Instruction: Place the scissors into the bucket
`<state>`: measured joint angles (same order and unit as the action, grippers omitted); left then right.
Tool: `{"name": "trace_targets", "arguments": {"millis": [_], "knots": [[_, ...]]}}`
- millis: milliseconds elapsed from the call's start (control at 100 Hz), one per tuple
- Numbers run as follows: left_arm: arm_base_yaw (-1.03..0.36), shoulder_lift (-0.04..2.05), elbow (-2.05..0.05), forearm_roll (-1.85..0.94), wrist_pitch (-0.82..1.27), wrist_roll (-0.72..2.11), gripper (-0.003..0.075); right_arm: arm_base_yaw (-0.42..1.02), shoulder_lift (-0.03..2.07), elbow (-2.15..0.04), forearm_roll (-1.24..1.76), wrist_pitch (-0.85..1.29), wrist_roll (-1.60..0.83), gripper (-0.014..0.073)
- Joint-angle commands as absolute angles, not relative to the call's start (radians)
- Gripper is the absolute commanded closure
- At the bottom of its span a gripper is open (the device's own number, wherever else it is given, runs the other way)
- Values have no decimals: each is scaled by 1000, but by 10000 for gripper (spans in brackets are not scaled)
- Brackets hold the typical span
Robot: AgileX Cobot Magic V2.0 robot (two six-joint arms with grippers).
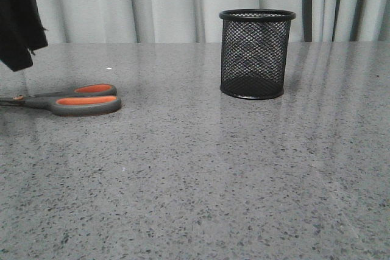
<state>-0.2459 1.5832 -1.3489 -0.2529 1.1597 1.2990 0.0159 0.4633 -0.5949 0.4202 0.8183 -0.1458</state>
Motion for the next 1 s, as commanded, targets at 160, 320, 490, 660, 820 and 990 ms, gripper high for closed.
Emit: {"name": "trace_targets", "arguments": {"millis": [160, 320, 490, 660, 820, 990], "knots": [[-279, 1588, -1380, -267, 1173, 1304, 364, 12, 476, -623, 436, 778, -161, 251], [-289, 1630, -1380, -263, 1172, 1304, 365, 12, 476, -623, 436, 780, -161, 251], [-289, 1659, -1380, -208, 1172, 1304, 365, 12, 476, -623, 436, 782, -161, 251], [-289, 1677, -1380, -208, 1163, 1304, 365, 12, 476, -623, 436, 782, -161, 251], [-289, 1694, -1380, -206, 1161, 1304, 365, 12, 476, -623, 436, 782, -161, 251], [-289, 1699, -1380, -202, 1136, 1304, 365, 12, 476, -623, 436, 782, -161, 251]]}}
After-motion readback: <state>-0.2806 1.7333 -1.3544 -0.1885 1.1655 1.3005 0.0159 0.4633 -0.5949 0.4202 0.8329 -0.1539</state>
